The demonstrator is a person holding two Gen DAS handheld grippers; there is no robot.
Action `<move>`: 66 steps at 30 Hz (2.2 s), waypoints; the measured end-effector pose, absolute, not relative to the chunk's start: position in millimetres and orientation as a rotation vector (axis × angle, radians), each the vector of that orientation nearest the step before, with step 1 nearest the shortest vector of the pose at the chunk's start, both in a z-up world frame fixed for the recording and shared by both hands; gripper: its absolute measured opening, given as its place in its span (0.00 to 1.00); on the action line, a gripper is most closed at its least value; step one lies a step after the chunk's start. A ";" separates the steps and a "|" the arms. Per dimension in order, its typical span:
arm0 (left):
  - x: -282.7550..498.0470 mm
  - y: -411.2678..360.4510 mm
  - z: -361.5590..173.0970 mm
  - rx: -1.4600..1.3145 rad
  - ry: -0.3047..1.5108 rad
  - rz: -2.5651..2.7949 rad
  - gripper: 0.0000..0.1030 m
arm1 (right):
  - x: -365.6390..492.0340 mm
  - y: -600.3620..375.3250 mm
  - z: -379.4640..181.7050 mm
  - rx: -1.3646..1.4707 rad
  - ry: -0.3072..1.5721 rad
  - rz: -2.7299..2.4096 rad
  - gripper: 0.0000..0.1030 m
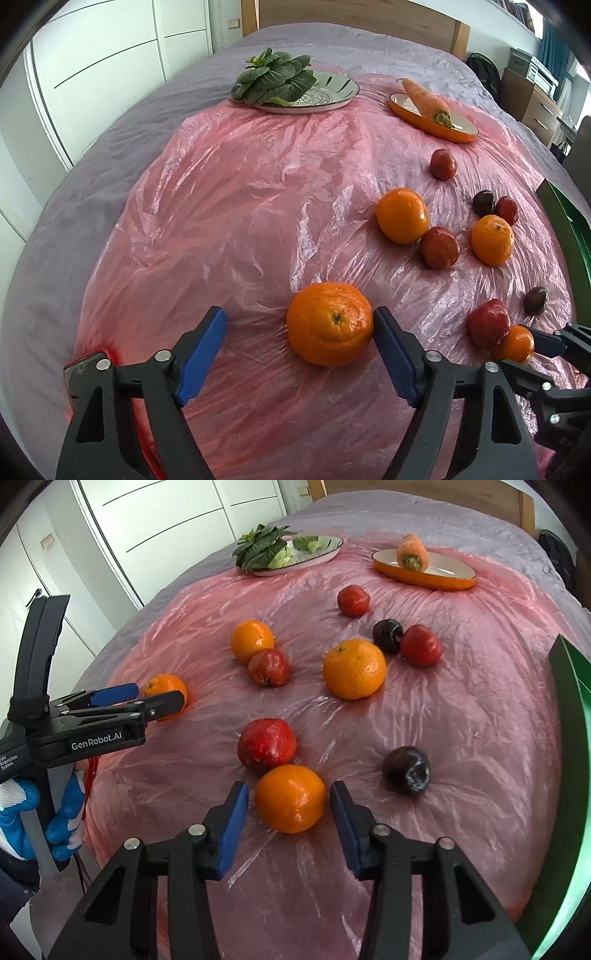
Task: Organize fruits
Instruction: 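Close the left gripper around the large orange, then carry the orange in the left gripper over the green tray while the right gripper carries a tangerine there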
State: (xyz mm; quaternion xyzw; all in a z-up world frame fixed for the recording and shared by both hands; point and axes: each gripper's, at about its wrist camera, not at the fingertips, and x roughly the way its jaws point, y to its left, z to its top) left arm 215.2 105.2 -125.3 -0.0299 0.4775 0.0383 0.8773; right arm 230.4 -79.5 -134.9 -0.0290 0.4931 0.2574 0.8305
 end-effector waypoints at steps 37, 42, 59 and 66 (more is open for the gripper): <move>185.2 116.5 -101.3 -0.133 0.974 0.062 0.38 | 209.5 -90.2 -129.5 -0.021 1.029 0.530 0.40; 170.7 112.5 -87.1 -0.118 0.967 0.066 0.38 | 194.6 -98.7 -118.8 -0.005 1.019 0.532 0.40; 163.9 -6.8 -44.9 -0.053 0.944 -0.126 0.38 | 152.5 -227.5 -77.5 0.082 0.946 0.360 0.40; 187.9 -94.1 -33.9 -0.025 0.938 -0.271 0.38 | 174.3 -298.3 -67.2 0.066 0.906 0.253 0.40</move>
